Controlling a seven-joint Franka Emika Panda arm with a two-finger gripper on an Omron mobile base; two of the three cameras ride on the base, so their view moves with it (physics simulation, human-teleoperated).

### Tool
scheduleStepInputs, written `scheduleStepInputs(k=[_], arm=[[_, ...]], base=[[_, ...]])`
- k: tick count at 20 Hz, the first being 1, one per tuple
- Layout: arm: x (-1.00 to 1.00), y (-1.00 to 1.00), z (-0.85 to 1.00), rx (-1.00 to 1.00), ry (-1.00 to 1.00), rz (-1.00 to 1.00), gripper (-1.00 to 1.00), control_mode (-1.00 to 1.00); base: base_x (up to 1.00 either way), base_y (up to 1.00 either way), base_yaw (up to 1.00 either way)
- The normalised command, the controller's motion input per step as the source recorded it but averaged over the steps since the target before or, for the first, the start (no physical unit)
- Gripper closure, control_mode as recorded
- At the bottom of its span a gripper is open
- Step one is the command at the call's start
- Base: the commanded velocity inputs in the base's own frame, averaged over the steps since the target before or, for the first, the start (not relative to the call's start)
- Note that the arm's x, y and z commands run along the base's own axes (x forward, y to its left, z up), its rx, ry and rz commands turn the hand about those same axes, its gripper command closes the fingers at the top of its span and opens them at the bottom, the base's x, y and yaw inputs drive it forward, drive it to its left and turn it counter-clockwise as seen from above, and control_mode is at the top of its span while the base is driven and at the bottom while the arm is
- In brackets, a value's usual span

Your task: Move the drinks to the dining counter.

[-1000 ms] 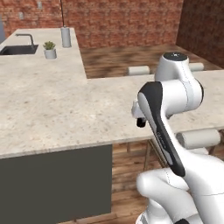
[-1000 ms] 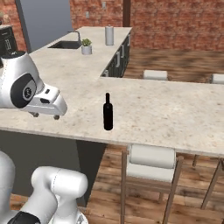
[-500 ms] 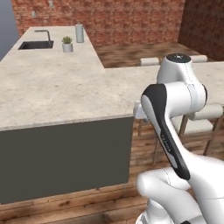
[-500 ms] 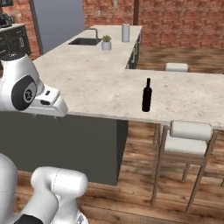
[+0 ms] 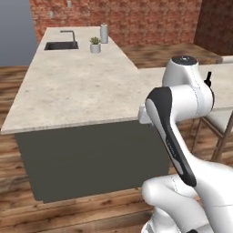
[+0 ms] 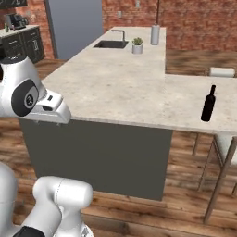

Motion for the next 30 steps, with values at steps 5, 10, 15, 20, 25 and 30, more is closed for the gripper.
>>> scheduleStepInputs(k=[5, 10, 15, 20, 25, 30], arm=[[0.00, 0.00, 0.00, 0.00, 0.00, 0.00, -1.00, 1.00], [0.00, 0.00, 0.00, 0.00, 0.00, 0.00, -1.00, 1.00], [0.00, 0.00, 0.00, 0.00, 0.00, 0.00, -1.00, 1.00], [0.00, 0.00, 0.00, 0.00, 0.00, 0.00, -1.00, 1.00], [0.00, 0.00, 0.00, 0.00, 0.00, 0.00, -1.00, 1.00], [0.00, 0.00, 0.00, 0.00, 0.00, 0.00, -1.00, 1.00]], base=[[0.00, 1.00, -0.01], [0.09, 1.00, 0.00], [0.28, 1.00, 0.00], [0.30, 1.00, 0.00], [0.62, 1.00, 0.00], [0.75, 1.00, 0.00]])
